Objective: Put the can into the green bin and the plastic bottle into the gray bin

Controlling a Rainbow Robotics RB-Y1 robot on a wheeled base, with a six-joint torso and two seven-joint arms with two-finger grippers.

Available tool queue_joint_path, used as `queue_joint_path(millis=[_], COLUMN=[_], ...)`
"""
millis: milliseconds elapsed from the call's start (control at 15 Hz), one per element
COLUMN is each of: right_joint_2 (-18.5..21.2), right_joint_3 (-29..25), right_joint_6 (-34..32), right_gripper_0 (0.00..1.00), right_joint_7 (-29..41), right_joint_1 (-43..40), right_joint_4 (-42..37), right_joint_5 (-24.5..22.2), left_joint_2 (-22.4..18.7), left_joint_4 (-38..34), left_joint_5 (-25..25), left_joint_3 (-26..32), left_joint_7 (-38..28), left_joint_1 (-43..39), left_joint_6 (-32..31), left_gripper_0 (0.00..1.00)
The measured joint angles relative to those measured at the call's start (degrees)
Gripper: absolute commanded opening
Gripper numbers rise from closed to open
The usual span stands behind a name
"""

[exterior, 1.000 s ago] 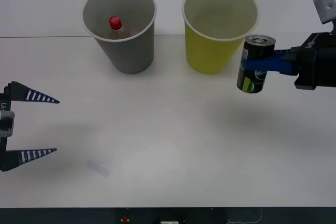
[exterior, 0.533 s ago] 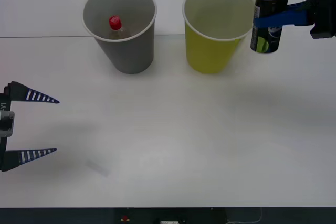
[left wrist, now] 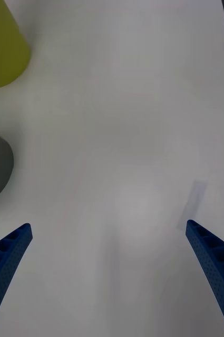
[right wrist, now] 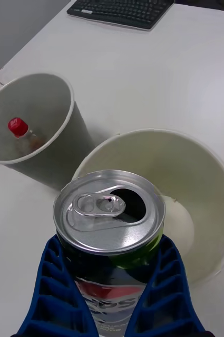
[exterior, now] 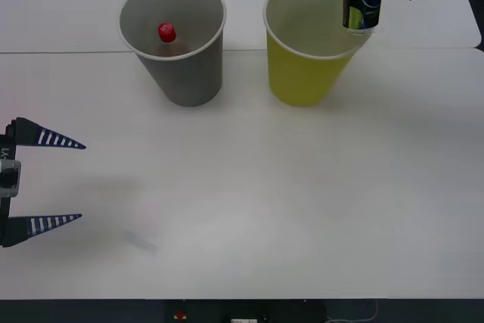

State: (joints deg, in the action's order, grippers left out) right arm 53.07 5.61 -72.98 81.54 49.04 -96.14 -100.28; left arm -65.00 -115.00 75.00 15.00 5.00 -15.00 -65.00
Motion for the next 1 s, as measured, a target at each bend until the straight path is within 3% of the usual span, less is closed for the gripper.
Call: queue_joint_path(millis=[333,400,467,533,600,1000], right_joint_2=[-4.81,-5.21,-5.4,-5.42,-5.46,-5.04], right_joint_3=[4.79,5.06,5.18,5.19,5.2,5.2], right_joint_6=[0.02,0.02,0.04,0.11,0.27,1.06], right_gripper_0=[0.01,0.11,0.32,0.74,0.99,1.0], right_joint_7=[-3.04,-3.67,-4.01,-4.94,-6.72,-11.66], right_joint_1=[8.8,9.47,9.6,9.61,9.61,9.46], right_joint_4=[11.18,12.25,12.59,12.64,12.65,12.76], right_joint_5=[-5.88,-6.18,-6.35,-6.42,-6.43,-3.45], left_joint_2=[0.0,0.0,0.0,0.0,0.0,0.0], left_joint_4=[0.0,0.0,0.0,0.0,0.0,0.0], left_joint_5=[0.0,0.0,0.0,0.0,0.0,0.0], left_joint_3=[0.0,0.0,0.0,0.0,0.0,0.0], left_joint_7=[0.0,0.0,0.0,0.0,0.0,0.0], left_joint_1=[0.0,0.0,0.0,0.0,0.0,0.0], left_joint_6=[0.0,0.0,0.0,0.0,0.0,0.0], left_gripper_0=[1.0,1.0,1.0,1.0,1.0,1.0])
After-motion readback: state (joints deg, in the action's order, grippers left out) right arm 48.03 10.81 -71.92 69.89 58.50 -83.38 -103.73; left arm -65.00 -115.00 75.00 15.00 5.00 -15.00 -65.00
